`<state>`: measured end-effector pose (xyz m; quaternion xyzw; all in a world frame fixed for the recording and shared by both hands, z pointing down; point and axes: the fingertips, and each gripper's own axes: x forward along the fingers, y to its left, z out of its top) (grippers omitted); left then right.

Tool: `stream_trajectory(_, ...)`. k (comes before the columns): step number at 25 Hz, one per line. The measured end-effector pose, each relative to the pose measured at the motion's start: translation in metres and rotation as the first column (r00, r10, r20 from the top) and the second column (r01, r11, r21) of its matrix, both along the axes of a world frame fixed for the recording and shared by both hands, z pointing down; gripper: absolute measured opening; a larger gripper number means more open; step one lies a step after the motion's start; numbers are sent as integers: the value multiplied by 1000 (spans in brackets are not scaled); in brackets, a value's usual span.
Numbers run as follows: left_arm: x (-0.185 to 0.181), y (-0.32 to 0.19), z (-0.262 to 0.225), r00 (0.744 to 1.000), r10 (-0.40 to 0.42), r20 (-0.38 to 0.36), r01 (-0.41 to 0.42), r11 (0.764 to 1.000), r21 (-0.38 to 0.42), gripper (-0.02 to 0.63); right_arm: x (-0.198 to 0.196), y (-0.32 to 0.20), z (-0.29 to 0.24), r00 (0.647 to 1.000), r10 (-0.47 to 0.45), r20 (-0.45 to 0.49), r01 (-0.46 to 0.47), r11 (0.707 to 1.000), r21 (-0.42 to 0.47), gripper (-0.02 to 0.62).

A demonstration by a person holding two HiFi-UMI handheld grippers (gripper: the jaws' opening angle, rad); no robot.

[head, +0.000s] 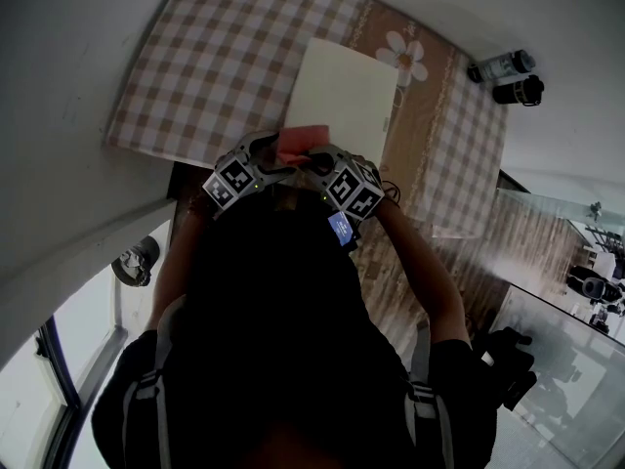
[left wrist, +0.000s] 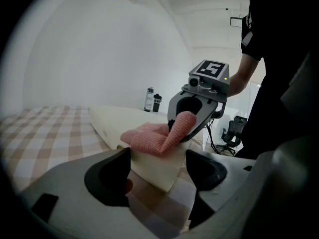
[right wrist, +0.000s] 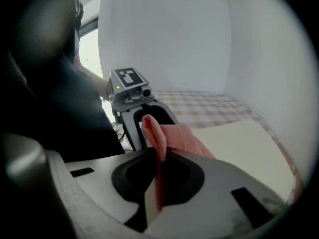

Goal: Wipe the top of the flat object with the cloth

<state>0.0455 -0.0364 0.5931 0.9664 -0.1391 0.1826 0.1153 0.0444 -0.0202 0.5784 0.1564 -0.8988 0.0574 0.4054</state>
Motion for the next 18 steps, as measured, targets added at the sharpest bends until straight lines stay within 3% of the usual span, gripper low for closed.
stream_trajectory(6,1,1,0,1000,4,-11,-4,1000,-1,362,-2,9,-3,1000,-18,9,18,1000,15,17)
stream_trajectory(10,-1,1,-5,999,10,-48,-11,1000,-27,359,-9,13,-26,990,-70,125,67,997,30,18)
stream_trajectory(14,0,1,-6,999,9,-44,-10,1000,-8,356,9,-35,-77,967,22,255,-60,988,143,20)
stream_trajectory(18,-1,1,-6,999,14,-47,-15,1000,-14,353,53,-112,-109,956,158,246,-223,938,266,20)
